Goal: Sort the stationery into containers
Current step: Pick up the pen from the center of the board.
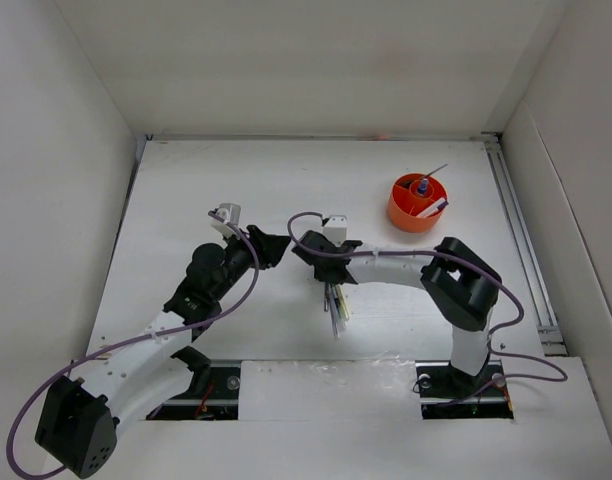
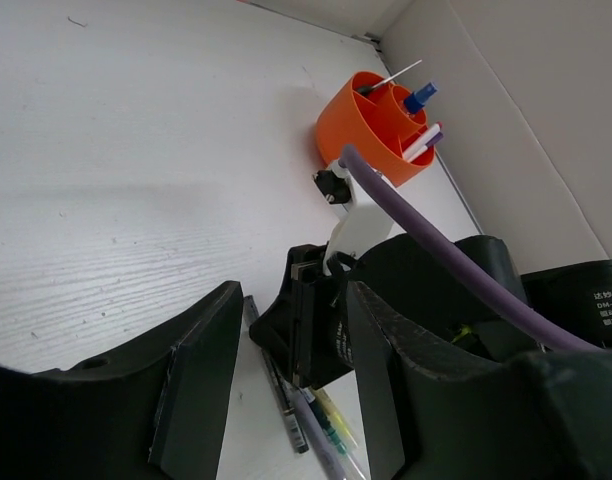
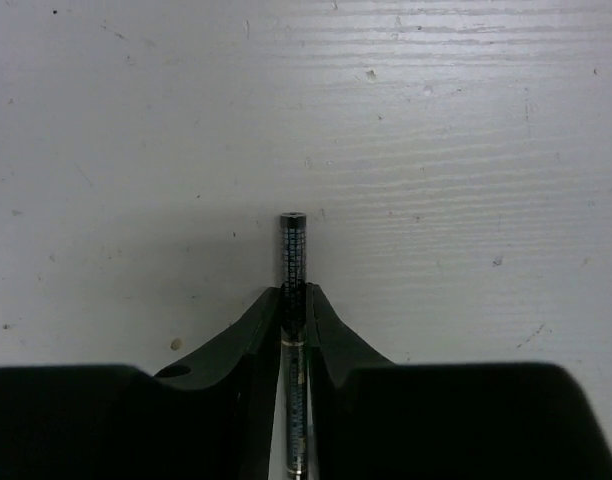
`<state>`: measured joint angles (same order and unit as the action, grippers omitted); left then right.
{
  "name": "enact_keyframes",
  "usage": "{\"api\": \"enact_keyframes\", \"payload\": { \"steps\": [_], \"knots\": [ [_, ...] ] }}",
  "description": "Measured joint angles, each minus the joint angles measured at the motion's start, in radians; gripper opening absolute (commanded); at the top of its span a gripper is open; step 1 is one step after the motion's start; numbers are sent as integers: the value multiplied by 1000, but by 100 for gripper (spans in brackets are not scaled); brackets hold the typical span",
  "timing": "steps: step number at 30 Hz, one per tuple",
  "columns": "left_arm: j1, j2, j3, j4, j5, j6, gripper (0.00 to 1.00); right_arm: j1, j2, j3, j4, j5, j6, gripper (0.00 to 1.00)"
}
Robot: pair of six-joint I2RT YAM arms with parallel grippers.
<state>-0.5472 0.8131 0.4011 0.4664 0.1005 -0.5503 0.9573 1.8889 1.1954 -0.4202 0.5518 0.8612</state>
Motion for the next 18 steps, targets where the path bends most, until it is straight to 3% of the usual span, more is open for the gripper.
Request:
{"api": "enact_keyframes", "payload": {
  "steps": [1,4,13,18],
  "knots": [
    [0,0,0,0,1,0,43,0,3,3,2,0,0,11],
    [0,0,0,0,3,0,43,0,13,14,3,2,-2,0],
    [0,0,-2,0,4,-1,43,-45,-35,27,26,16,-10,0],
    [0,1,-2,0,9,-1,43,-245,-232,77,86,91,-21,0]
  ]
}}
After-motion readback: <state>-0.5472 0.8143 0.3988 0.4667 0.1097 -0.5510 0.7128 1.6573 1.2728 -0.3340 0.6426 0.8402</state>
